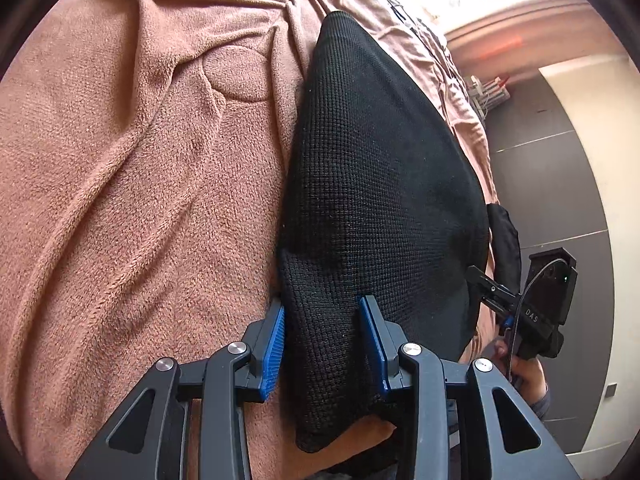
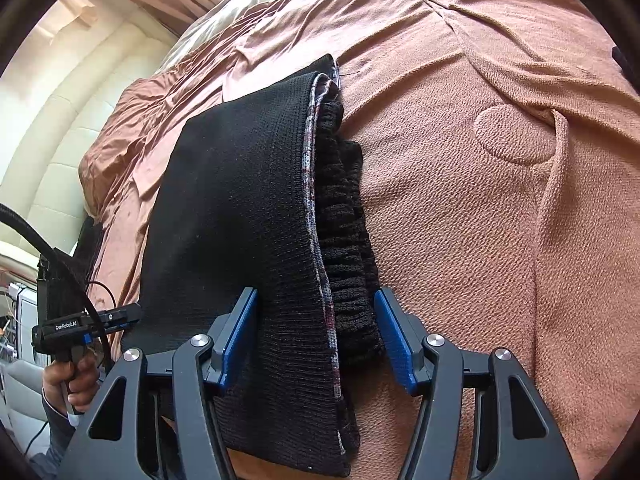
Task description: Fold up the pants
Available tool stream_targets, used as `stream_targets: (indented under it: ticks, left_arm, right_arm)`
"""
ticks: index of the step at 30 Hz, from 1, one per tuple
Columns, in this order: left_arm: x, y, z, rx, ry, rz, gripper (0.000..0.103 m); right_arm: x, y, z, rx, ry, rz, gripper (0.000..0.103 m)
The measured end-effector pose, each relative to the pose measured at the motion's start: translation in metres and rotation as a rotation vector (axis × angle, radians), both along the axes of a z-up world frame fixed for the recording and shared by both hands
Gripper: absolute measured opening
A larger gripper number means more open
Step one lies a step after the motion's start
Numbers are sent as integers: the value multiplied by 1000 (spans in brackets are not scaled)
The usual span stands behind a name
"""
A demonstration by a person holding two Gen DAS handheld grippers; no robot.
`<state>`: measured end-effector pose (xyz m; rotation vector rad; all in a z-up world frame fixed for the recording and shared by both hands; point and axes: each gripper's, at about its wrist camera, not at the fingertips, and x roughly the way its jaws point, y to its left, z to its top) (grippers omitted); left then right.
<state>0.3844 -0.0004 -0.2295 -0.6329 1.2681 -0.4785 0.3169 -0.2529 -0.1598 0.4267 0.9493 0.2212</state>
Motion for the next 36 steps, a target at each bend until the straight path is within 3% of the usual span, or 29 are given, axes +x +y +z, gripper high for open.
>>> stream_targets:
  ticks: [6, 13, 23, 28, 33, 34, 36]
  left_arm:
    - [-1, 2, 4, -19, -1, -8, 12]
    - [-13, 11, 22, -24, -30, -14, 8]
    - [-33, 36, 42, 38, -41, -12, 7]
    - [-40, 51, 40, 89, -12, -4, 8]
    - [-37, 58, 39, 135, 13, 5, 11]
    - [-36, 58, 40, 149, 12, 6, 16]
    - [-32, 58, 40, 171, 6, 5, 30]
  right_arm:
    - [-5, 2, 2, 8, -6, -21, 50]
    - [-11, 3, 1, 34, -11, -28, 46]
    - [-33, 18, -7, 112, -21, 33, 40]
    - [-40, 28, -15, 163, 5, 113, 40]
    - [-45, 24, -18, 208, 3, 124, 40]
    - [-44, 17, -16, 224, -4, 110, 43]
    - [-44, 1, -16, 275, -17, 70, 61]
